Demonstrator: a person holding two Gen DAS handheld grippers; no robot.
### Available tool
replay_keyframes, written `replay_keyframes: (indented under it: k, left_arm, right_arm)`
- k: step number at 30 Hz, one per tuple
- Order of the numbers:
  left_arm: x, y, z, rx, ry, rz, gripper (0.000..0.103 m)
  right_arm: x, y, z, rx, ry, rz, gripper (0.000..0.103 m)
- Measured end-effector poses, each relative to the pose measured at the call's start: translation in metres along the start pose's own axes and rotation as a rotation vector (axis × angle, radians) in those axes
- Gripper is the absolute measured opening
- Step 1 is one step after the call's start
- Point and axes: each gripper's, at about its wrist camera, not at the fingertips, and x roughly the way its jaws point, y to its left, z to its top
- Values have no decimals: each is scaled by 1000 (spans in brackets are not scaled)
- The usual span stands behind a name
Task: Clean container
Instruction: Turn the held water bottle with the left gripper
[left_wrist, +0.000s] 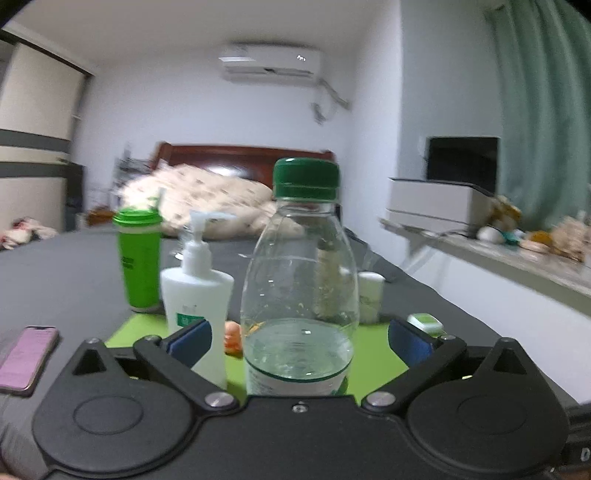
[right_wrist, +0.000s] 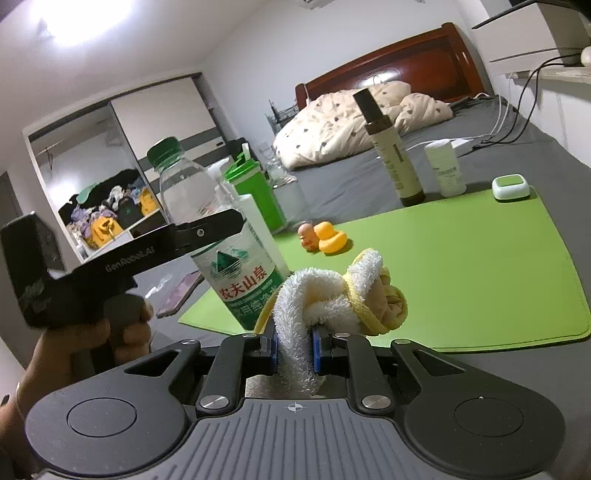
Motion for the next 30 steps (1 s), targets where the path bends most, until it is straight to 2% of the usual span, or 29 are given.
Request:
replay_keyframes:
  k: [5, 9, 16, 25, 30]
  left_arm:
    - [11, -18, -4, -71, -5, 163, 103]
    - [18, -32, -6, -68, -13, 261, 102]
    - [20, -51, -13, -80, -20, 368, 87]
    - [16, -57, -14, -87, -39, 402, 62]
    - [14, -44, -14, -72, -37, 328, 62]
  right_arm:
    - [-7, -4, 2, 4, -11, 5, 16]
    - [-13, -7, 4, 7, -19, 9, 16]
    - [-24, -10, 8, 10, -33, 10, 16]
    - [-37, -15, 13, 14, -51, 12, 16]
    - [-44, -17, 16, 16, -61, 12, 16]
